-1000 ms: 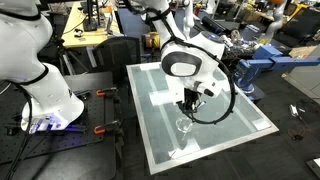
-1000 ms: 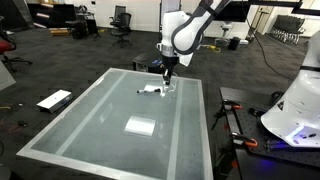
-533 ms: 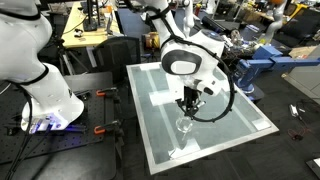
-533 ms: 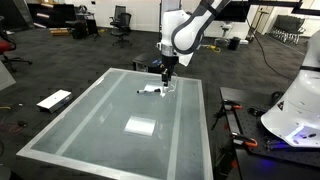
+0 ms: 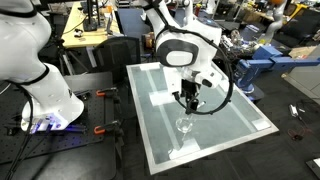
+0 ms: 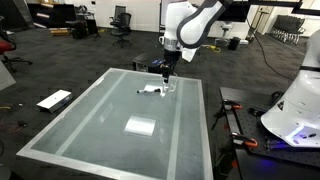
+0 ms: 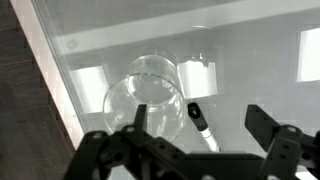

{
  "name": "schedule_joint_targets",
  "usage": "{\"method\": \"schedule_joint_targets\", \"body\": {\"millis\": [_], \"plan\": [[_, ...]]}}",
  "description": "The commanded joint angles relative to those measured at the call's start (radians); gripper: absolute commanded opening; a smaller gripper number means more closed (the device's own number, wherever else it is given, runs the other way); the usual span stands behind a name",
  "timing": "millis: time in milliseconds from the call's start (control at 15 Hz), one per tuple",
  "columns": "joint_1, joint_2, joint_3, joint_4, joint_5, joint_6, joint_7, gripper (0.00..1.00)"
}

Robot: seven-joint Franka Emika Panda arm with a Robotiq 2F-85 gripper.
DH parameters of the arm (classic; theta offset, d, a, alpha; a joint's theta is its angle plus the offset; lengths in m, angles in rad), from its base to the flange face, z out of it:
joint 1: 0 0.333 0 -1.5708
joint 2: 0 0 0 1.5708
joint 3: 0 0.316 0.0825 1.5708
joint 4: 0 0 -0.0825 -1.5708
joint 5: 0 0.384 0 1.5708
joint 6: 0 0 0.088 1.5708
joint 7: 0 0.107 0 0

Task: Slide the cup forward

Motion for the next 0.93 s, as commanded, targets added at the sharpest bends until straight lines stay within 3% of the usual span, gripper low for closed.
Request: {"method": "schedule_joint_targets", "body": {"millis": [0,400,867], "plan": [[0.02,-0.111,-0.011,-0.088,-0.025,0.026,0.017,1.0],[0.042,-0.218,0.0,-0.134,-0.081,-0.007,0.033,1.0],[0.085,-0.26,0.049,-0.132,-0.064,-0.026,-0.018,1.0]]}}
